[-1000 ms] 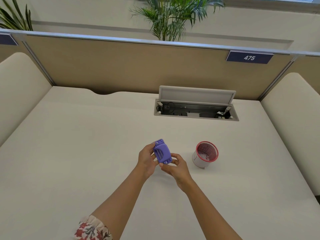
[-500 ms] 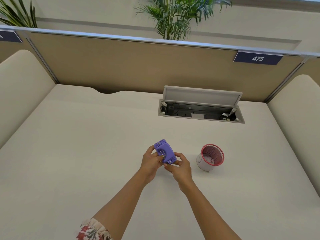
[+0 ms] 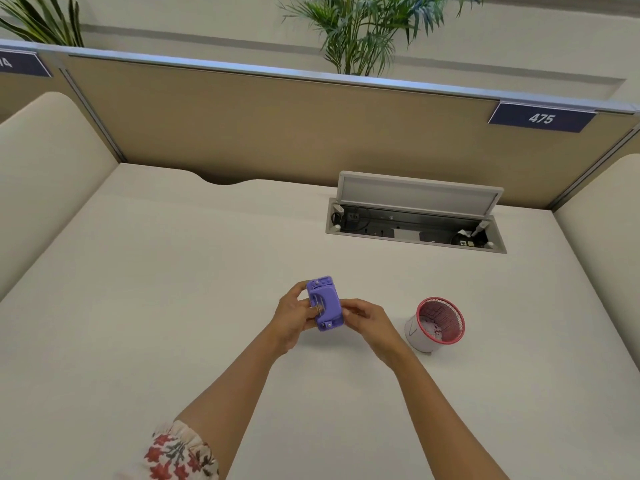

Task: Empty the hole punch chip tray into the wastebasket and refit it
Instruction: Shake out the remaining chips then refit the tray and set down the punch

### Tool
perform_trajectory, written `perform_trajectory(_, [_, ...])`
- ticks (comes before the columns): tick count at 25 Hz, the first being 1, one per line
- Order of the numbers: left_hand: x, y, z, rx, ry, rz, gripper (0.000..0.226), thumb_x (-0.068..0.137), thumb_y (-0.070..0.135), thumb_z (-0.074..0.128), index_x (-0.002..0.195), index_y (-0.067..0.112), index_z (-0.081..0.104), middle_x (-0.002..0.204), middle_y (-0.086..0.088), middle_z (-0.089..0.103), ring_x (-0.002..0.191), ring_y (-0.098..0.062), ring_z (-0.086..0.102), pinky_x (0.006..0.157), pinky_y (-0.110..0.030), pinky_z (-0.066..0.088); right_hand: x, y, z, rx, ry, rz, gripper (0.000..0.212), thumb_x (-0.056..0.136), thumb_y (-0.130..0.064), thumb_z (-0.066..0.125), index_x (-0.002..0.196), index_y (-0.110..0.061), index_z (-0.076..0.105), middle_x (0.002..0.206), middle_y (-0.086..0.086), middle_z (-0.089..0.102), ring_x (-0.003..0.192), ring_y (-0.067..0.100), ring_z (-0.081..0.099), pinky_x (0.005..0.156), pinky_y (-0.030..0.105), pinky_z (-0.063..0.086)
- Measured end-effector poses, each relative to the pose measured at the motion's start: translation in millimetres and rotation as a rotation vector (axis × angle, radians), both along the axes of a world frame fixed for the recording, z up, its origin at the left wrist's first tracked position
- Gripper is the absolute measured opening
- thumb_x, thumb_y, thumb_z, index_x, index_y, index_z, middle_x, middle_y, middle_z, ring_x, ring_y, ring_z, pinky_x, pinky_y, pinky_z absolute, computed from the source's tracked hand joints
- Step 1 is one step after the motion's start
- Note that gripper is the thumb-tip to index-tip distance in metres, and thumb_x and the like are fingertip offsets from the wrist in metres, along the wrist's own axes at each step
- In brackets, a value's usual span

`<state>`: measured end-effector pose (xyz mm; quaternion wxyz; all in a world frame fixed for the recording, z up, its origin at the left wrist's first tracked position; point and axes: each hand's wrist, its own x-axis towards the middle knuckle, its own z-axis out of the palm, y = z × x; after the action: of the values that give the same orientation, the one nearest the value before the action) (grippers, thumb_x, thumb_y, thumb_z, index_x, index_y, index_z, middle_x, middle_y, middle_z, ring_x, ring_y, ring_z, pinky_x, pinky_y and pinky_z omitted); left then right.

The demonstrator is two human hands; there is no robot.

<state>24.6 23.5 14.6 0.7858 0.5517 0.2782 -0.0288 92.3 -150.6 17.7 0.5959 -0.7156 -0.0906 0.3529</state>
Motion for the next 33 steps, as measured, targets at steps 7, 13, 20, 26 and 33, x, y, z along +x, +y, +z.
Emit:
perform_trajectory(7, [4,19,-3,-0.023,0.002,-0.106,0.046,0.089,-0.004,0.065,0.129,0.017,0.058,0.113,-0.023,0.073,0.104,-0.036,0.072,0.090,-0.046,0.059,14,36,-12,-0.230,-0.099,-0.100,0.020,0.088,-0.006,0.060,0.104,-0.010,0.071,0.100,0.009,0.075,0.095,0.024,0.071,0.076,0.025,0.055])
perform_trajectory(13, [9,28,-17,-0.097,0.094,0.234,0.026,0.091,0.005,0.062,0.116,0.011,0.067,0.105,-0.017,0.076,0.090,-0.029,0.073,0.087,-0.040,0.059,20,75,-23,-0.042,0.112,-0.342,0.015,0.088,0.000,0.059,0.099,-0.003,0.069,0.101,0.017,0.073,0.093,0.029,0.068,0.092,0.040,0.057])
perform_trajectory(20, [20,48,-26,0.090,0.123,0.232,0.029,0.097,0.012,0.056,0.125,0.016,0.063,0.119,-0.005,0.069,0.112,-0.021,0.064,0.094,-0.035,0.049,33,139,-37,0.205,0.510,-0.656,0.029,0.091,0.011,0.057,0.117,0.001,0.065,0.100,0.016,0.066,0.091,0.027,0.065,0.089,0.033,0.053])
perform_trajectory(26, [41,71,-28,0.357,0.168,0.035,0.044,0.098,0.013,0.051,0.140,0.023,0.053,0.143,0.002,0.056,0.130,-0.016,0.051,0.108,-0.031,0.039,50,178,-49,0.009,0.446,-0.738,0.015,0.088,0.003,0.066,0.097,-0.008,0.069,0.075,0.005,0.067,0.071,0.021,0.069,0.078,0.031,0.057])
perform_trajectory(33, [53,75,-37,0.514,0.224,-0.077,0.058,0.102,0.023,0.048,0.156,0.030,0.027,0.166,-0.001,0.019,0.155,-0.024,0.009,0.126,-0.044,0.009,61,188,-57,-0.289,0.213,-0.641,0.026,0.088,-0.026,0.070,0.089,-0.001,0.075,0.073,0.008,0.074,0.069,0.021,0.073,0.083,0.037,0.060])
